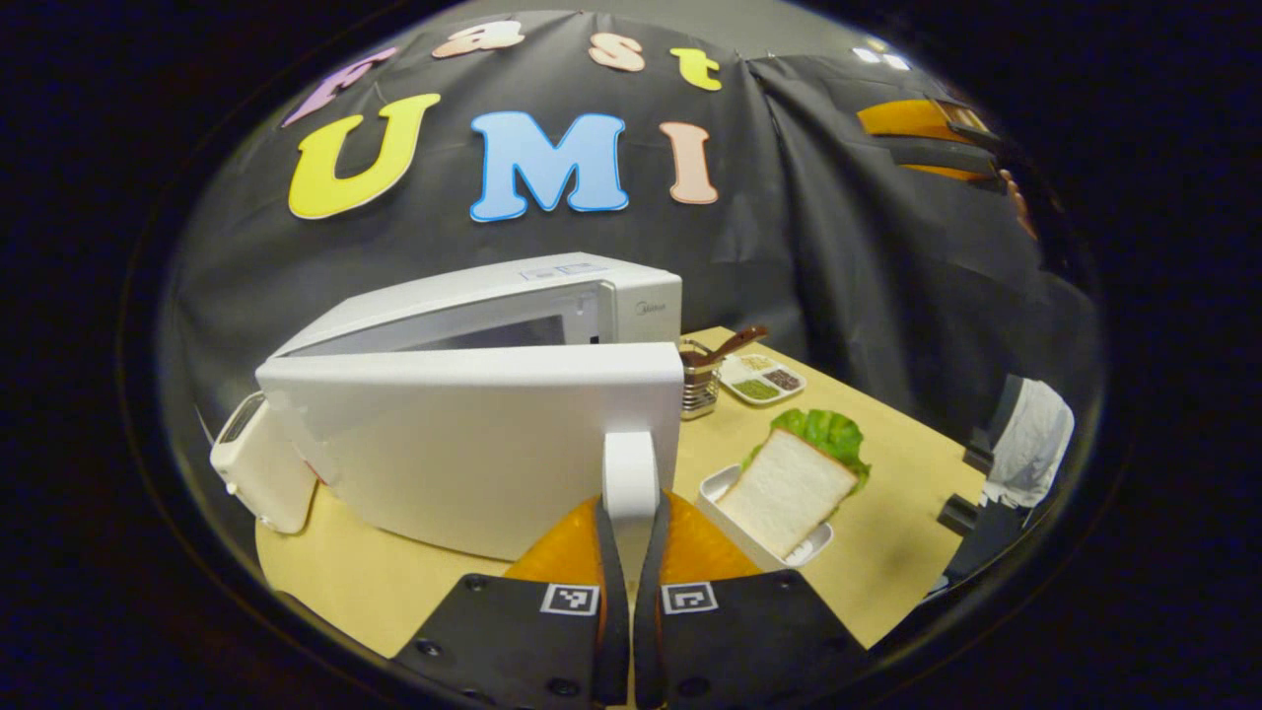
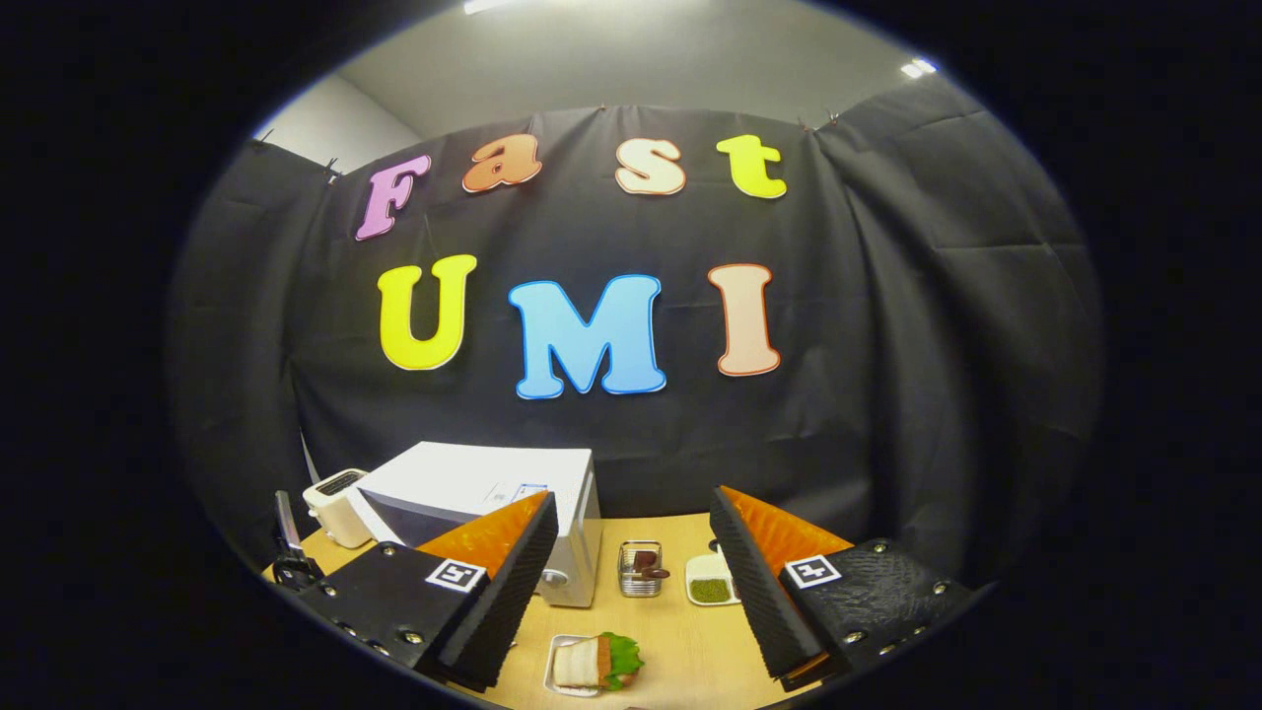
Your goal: Open the microwave oven with the left hand, put the food in, and close the microwave oven.
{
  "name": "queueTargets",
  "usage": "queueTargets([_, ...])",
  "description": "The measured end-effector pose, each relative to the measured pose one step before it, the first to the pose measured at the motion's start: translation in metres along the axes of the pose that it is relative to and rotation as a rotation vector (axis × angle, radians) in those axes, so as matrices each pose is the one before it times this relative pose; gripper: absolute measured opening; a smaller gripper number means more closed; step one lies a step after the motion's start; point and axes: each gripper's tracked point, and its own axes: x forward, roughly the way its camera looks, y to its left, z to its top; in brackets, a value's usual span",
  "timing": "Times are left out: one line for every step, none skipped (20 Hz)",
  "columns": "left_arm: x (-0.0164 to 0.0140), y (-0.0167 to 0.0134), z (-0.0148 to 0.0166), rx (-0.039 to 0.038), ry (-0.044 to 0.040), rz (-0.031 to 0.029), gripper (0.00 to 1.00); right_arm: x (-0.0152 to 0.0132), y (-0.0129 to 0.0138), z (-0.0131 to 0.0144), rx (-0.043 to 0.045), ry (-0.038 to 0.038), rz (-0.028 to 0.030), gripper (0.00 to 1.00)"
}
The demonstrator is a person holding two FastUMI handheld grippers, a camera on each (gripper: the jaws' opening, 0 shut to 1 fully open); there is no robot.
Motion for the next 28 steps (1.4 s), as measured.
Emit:
queueTargets([-0.01418,0.00309,-0.00730,0.01126,0.00637,-0.01554,0.09,-0.00400,0.00685,-0.00287,-0.00038,0.00653,0.00308,0.95])
queueTargets([-0.01499,0.00395,-0.00859,0.00408,0.01276,-0.01467,0.09,-0.00315,0.00709,-0.00172,0.00187,0.00397,0.00386,0.94])
queueTargets([-0.01440,0.00257,-0.00752,0.00209,0.01110,-0.01298,0.09,-0.00309,0.00867,-0.00253,0.00458,0.00488,0.00766,0.94])
queueTargets([-0.01605,0.00416,-0.00840,0.00687,0.01021,-0.01251,0.09,-0.00322,0.01120,-0.00224,0.00689,0.00546,0.01834,0.94])
queueTargets([-0.01405,0.00514,-0.00584,0.01069,0.00633,-0.01300,0.09,-0.00307,0.01434,-0.00223,0.00758,-0.00008,0.02423,0.95])
queueTargets([-0.00949,0.00424,-0.00870,0.00246,0.00924,-0.01047,0.09,-0.00183,0.01043,-0.00132,0.00095,0.00136,0.01281,0.95])
queueTargets([-0.01149,0.00374,-0.00814,0.00386,0.01321,-0.00772,0.09,-0.00103,0.00545,-0.00555,-0.00962,0.01148,-0.00021,0.95])
queueTargets([-0.01040,0.00600,-0.00691,0.00900,0.01132,-0.00425,0.09,-0.00017,0.00597,-0.00566,-0.01344,0.01386,-0.00237,0.95])
queueTargets([-0.01147,0.00740,-0.00805,0.01208,0.01577,-0.00357,0.09,-0.00176,0.00846,-0.00409,-0.00721,0.01067,0.00500,0.95])
queueTargets([-0.01440,0.00897,-0.00951,0.00404,0.01799,-0.00459,0.09,-0.00113,0.00852,-0.00303,-0.00091,0.00877,0.00930,0.95])
queueTargets([-0.01000,0.00768,-0.00858,-0.00246,0.01400,-0.00369,0.09,-0.00093,0.00725,-0.00363,0.00054,0.00890,0.00919,0.95])
queueTargets([-0.01113,0.00923,-0.00863,0.00341,0.01123,-0.00214,0.11,0.00048,0.00568,-0.00327,0.00032,0.01243,0.00468,0.95])
queueTargets([-0.01141,0.00984,-0.00794,0.00364,0.01620,-0.00006,0.09,0.00130,0.00533,-0.00575,0.00078,0.01684,0.00515,0.95])
queueTargets([-0.01057,0.01114,-0.01046,0.00571,0.01697,0.00494,0.09,0.00088,0.00383,-0.00502,0.00390,0.02200,0.00138,0.95])
queueTargets([-0.00952,0.01146,-0.00828,0.00661,0.01946,0.01018,0.09,-0.00122,0.00395,-0.00356,0.00797,0.01563,0.00422,0.95])
queueTargets([-0.01033,0.01276,-0.00883,0.00396,0.01555,0.01234,0.09,-0.00112,0.00528,-0.00001,0.00795,0.00739,0.00480,0.95])
queueTargets([-0.00686,0.01241,-0.00664,-0.00327,0.01248,0.00928,0.09,-0.00053,0.00528,0.00023,0.00279,0.00214,0.00577,0.95])
queueTargets([-0.00672,0.01154,-0.00613,-0.01065,0.00683,0.00359,0.09,-0.00068,0.00490,0.00050,-0.00479,0.00294,0.00140,0.95])
queueTargets([-0.00501,0.00971,-0.00529,-0.00818,0.01008,-0.00112,0.07,-0.00004,0.00317,-0.00138,-0.00750,0.00167,0.00228,0.95])
queueTargets([-0.00652,0.00729,-0.00578,0.00144,0.00915,0.00252,0.07,0.00081,0.00467,0.00063,-0.00729,-0.00019,0.00505,0.95])
queueTargets([-0.00228,0.00768,-0.00417,0.00381,0.01144,0.00477,0.09,-0.00018,0.00333,-0.00227,-0.00739,0.00238,0.00565,0.95])
queueTargets([-0.00300,0.00901,-0.00390,0.00288,0.00698,0.00598,0.07,0.00155,0.00345,-0.00204,-0.00648,0.00665,0.00847,0.95])
queueTargets([-0.00100,0.00592,-0.00176,0.00441,0.00451,0.00472,0.09,0.00292,0.00283,-0.00360,0.00091,0.00381,0.01708,0.95])
queueTargets([-0.00197,0.00427,-0.00234,0.00221,0.00032,0.00247,0.09,0.00350,0.00156,-0.00122,0.01593,-0.01602,0.02373,0.95])
queueTargets([-0.00047,0.00274,-0.00012,-0.00311,0.00063,-0.00247,0.09,0.00713,-0.00537,-0.00655,0.01765,-0.00453,0.00667,0.95])
queueTargets([-0.00045,-0.00015,0.00054,0.00005,-0.00379,-0.00021,0.09,0.00995,-0.01168,-0.01253,0.01107,0.01624,-0.00626,0.94])
queueTargets([-0.00152,0.00030,0.00030,0.01252,-0.00322,-0.00019,0.11,0.01203,-0.01522,-0.01926,0.00627,0.04056,-0.01159,0.95])
queueTargets([0.00030,-0.00230,-0.00219,0.01469,-0.00519,0.00732,0.13,0.01229,-0.01790,-0.01822,0.01400,0.04554,-0.01343,0.94])
